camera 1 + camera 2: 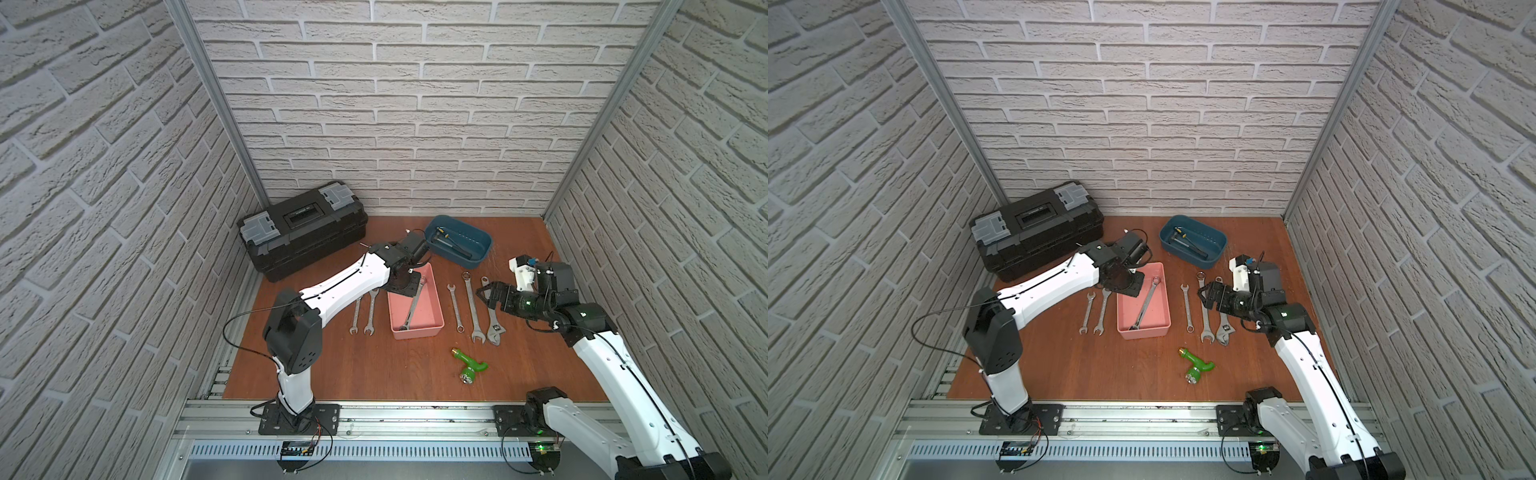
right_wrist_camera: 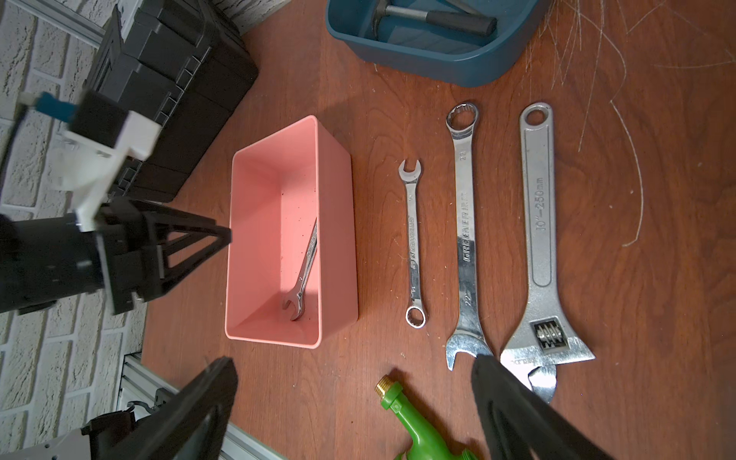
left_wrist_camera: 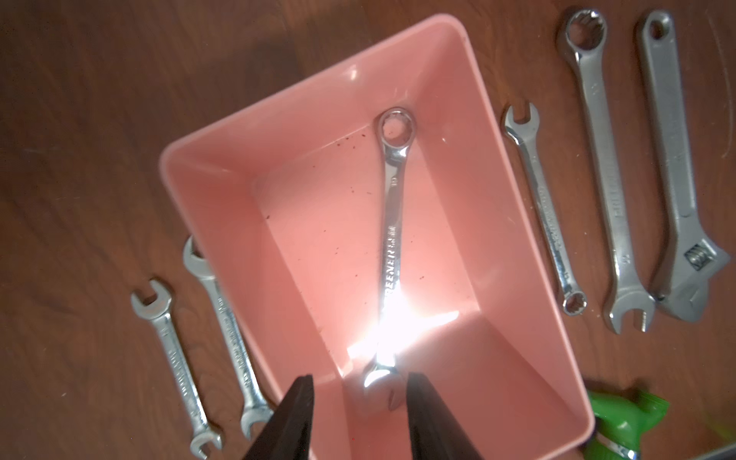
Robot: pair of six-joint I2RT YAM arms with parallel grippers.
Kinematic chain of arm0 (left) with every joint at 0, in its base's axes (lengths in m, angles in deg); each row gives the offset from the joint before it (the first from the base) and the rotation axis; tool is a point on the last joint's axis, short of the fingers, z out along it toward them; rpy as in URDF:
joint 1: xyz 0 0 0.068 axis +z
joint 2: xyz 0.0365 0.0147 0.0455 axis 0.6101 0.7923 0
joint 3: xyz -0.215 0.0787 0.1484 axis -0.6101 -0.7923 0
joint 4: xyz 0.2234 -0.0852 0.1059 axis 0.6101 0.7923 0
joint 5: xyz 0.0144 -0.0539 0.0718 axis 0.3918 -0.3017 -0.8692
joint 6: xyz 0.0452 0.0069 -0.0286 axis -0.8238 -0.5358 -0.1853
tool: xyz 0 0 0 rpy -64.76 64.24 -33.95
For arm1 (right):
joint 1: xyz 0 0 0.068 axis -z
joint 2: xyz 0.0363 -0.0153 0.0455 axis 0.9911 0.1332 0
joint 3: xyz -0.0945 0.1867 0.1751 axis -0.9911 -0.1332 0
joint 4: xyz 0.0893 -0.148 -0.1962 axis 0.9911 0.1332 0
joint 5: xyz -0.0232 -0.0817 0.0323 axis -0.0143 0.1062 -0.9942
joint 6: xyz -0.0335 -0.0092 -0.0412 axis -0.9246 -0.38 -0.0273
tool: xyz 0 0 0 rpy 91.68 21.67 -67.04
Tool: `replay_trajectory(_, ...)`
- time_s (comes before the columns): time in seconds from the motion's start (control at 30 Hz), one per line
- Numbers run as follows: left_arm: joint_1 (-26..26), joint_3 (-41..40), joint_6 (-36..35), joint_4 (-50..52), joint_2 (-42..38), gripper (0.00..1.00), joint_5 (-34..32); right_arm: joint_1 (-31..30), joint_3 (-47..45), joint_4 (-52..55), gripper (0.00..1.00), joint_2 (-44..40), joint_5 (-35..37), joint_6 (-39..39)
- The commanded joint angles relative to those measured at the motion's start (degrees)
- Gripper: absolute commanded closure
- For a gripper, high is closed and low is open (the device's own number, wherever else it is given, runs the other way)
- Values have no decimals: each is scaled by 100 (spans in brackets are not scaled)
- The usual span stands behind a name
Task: Take out the wrench from the storage box
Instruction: Pick up the wrench from the storage box.
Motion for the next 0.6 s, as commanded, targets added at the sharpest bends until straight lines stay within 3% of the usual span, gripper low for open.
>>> replay_trajectory(0.0, -82, 74, 35, -197, 563, 57, 110, 63, 62, -74, 3, -154, 45, -81)
replay_trajectory(0.57, -46, -10, -22, -760, 1489, 57, 65, 150, 62, -31, 3, -186, 16, -116)
